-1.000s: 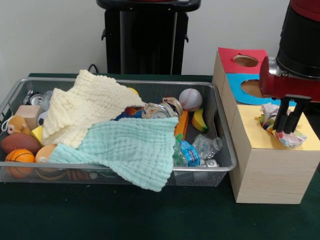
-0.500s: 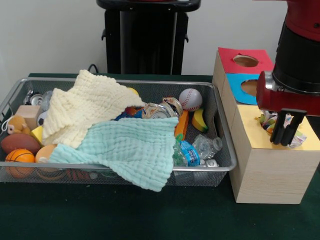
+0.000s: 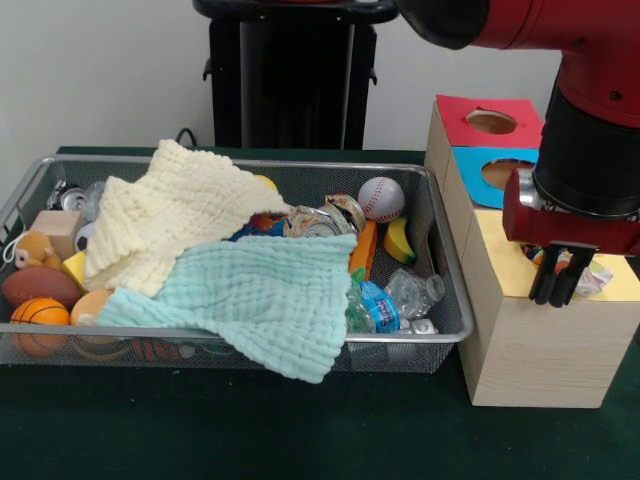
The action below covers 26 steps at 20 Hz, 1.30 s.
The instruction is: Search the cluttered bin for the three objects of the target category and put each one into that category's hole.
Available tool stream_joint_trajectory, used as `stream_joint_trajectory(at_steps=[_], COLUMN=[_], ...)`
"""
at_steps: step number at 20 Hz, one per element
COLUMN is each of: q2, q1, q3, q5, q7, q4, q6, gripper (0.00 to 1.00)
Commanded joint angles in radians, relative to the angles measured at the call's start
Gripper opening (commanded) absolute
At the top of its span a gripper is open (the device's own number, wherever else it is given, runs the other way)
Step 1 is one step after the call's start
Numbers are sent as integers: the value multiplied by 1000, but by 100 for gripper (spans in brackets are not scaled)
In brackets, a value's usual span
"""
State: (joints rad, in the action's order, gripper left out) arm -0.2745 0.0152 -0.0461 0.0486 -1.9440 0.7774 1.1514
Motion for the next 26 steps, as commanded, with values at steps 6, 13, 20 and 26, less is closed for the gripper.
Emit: stream_joint_trajectory(at_steps=[6,13,20,26], q2=[-21,-35,-6,-35], q1=[-29,-53,-11,19], q3=[-75,-69,-69,-65], q5=[-1,-21,1,19], q7=[14,-37,39,78], q4=[110,94,118,225], q6=[3,34,-24,-108], gripper=[0,0,0,0])
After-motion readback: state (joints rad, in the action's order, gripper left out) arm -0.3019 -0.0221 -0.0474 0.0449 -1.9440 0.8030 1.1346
